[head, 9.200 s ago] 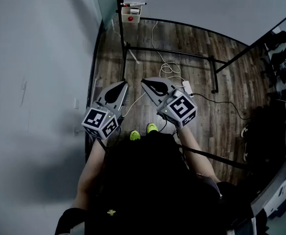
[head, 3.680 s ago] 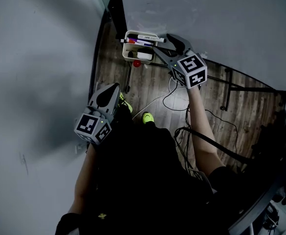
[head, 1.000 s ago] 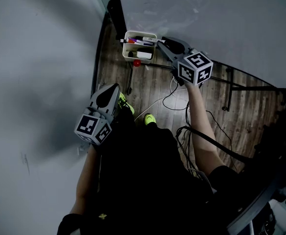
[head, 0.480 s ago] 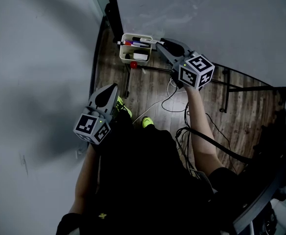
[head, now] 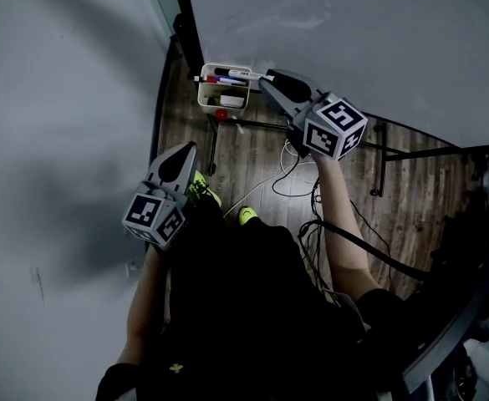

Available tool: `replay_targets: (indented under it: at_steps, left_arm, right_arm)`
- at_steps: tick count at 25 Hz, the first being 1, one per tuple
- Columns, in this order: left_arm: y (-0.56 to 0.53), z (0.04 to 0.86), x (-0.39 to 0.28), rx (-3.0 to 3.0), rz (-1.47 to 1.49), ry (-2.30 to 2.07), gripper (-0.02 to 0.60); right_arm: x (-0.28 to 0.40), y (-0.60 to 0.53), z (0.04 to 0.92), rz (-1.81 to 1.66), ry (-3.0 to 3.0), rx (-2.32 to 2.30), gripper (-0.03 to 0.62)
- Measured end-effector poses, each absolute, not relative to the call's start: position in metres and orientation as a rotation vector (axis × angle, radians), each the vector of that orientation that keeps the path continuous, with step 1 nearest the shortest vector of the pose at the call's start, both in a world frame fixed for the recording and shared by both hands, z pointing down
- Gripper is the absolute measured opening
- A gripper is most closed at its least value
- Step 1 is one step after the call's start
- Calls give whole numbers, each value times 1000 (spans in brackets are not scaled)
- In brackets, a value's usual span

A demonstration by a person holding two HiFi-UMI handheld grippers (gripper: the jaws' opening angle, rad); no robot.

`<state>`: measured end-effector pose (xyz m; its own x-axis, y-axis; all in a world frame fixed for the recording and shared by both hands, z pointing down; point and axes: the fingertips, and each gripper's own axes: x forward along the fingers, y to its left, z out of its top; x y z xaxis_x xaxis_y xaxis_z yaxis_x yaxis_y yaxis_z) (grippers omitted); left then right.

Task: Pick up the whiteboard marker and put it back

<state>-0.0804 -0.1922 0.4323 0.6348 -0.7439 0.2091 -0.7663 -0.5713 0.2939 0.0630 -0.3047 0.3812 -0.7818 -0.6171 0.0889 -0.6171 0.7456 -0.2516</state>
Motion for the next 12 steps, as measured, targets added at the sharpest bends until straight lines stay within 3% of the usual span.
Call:
replay_targets:
  at_steps: [12]
  left_arm:
    - [-194, 416, -71, 2533, 35, -1211, 32]
  right_arm:
    - [61, -267, 334, -328, 2916, -944, 72]
